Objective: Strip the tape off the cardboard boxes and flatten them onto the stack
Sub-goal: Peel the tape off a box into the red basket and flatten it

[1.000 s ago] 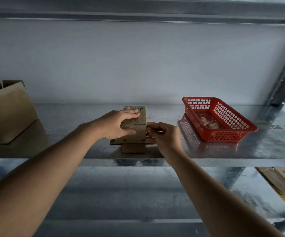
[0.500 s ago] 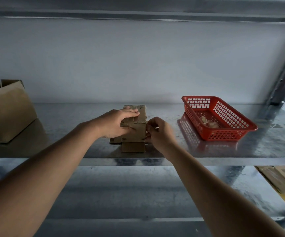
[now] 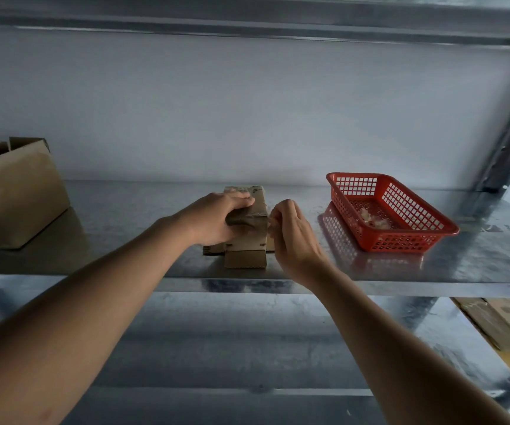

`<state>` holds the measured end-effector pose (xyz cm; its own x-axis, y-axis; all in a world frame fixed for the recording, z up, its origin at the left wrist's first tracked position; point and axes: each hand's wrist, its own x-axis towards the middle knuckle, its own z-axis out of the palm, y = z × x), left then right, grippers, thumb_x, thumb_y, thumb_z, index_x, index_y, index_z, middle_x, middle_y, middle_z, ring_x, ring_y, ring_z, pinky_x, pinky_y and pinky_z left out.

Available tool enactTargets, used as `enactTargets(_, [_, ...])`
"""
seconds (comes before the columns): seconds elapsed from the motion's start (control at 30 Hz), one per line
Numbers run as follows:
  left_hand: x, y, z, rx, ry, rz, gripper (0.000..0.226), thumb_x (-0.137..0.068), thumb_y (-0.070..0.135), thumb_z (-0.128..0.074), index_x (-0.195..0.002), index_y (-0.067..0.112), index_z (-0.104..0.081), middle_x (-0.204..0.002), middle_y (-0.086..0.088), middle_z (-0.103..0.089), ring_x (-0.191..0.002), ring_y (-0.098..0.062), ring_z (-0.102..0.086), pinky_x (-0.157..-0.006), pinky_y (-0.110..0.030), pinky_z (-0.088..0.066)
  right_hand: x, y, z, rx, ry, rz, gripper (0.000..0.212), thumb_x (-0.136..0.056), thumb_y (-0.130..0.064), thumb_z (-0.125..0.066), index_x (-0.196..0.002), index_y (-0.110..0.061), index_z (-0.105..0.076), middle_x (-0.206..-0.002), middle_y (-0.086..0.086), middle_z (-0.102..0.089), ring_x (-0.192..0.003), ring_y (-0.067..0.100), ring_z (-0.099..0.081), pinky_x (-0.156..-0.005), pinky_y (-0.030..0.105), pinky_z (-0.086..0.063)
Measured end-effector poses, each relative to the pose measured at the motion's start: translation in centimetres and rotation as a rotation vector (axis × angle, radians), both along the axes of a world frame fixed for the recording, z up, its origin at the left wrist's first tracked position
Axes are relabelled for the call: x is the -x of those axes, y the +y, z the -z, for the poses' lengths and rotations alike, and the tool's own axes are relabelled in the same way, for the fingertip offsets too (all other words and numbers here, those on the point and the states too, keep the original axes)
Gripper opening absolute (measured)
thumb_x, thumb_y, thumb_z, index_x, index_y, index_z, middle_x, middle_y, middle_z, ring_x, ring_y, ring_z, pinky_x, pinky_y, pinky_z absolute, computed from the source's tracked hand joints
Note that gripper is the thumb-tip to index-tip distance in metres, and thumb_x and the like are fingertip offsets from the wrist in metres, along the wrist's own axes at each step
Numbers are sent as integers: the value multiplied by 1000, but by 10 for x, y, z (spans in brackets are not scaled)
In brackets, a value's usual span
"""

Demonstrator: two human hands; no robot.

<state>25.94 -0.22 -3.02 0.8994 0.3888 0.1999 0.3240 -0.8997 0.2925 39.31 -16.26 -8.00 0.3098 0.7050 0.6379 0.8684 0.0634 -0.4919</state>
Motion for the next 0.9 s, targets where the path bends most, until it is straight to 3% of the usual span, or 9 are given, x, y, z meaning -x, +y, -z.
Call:
enactTargets(0.1, [-1,-3,2,-27,-2,-9,79,-92,48,-72,-160,24,-38,-169,5,-28,-157,-14,-20,-128,-34,-16,-3,-3,3,-36,20,-13,12,-102,0,-46,-93,-8,-45,-87,8,-53,-73,23,-52,-64,38,-46])
enactTargets(0.17, [-2,-4,2,-42,-9,-11,78,-92,48,-72,-159,24,-39,-168,4,-29,-156,-15,-22,-128,-35,-18,-2,-4,3,-50,156,-39,7,-102,-13,-53,-98,-11,-47,-91,5,-59,-79,21,-62,-68,39,-56])
enactTargets(0.27, [-4,-5,3,-55,-33,-5,76,-92,45,-75,-157,24,-43,-167,2,-34,-154,-17,-28,-127,-36,-23,2,-3,-9,-43,427,-39,29,-95,-30,-72,-110,-16,-51,-96,-1,-66,-86,15,-69,-71,35,-61])
enactTargets(0.33, [-3,-7,4,-51,-49,-6,74,-92,46,-74,-156,23,-45,-166,2,-35,-153,-17,-31,-126,-35,-24,2,-1,-16,47,379,84,36,-88,-39,-80,-115,-20,-67,-100,-3,-67,-87,11,-69,-71,25,-56])
enactTargets(0.43, [-1,-11,3,-60,-50,-6,75,-92,50,-71,-156,23,-45,-166,3,-34,-153,-17,-30,-123,-31,-23,2,-1,-21,24,278,206,21,-87,-26,-82,-108,-24,-81,-102,0,-73,-86,15,-70,-76,23,-54])
enactTargets(0.73, [-3,-11,5,-128,25,-58,82,-90,71,-58,-159,31,-38,-168,10,-29,-154,-15,-27,-122,-46,-33,12,-4,-9,-145,131,207,17,-90,-6,-75,-98,-19,-83,-99,-3,-76,-82,10,-70,-76,31,-60])
enactTargets(0.9, [-3,-13,6,-172,39,-105,85,-86,81,-53,-157,36,-37,-166,15,-30,-149,-23,-32,-113,-52,-41,18,-3,-2,-146,-18,210,12,-94,-11,-69,-94,-18,-78,-100,-5,-71,-80,17,-67,-62,42,-57])
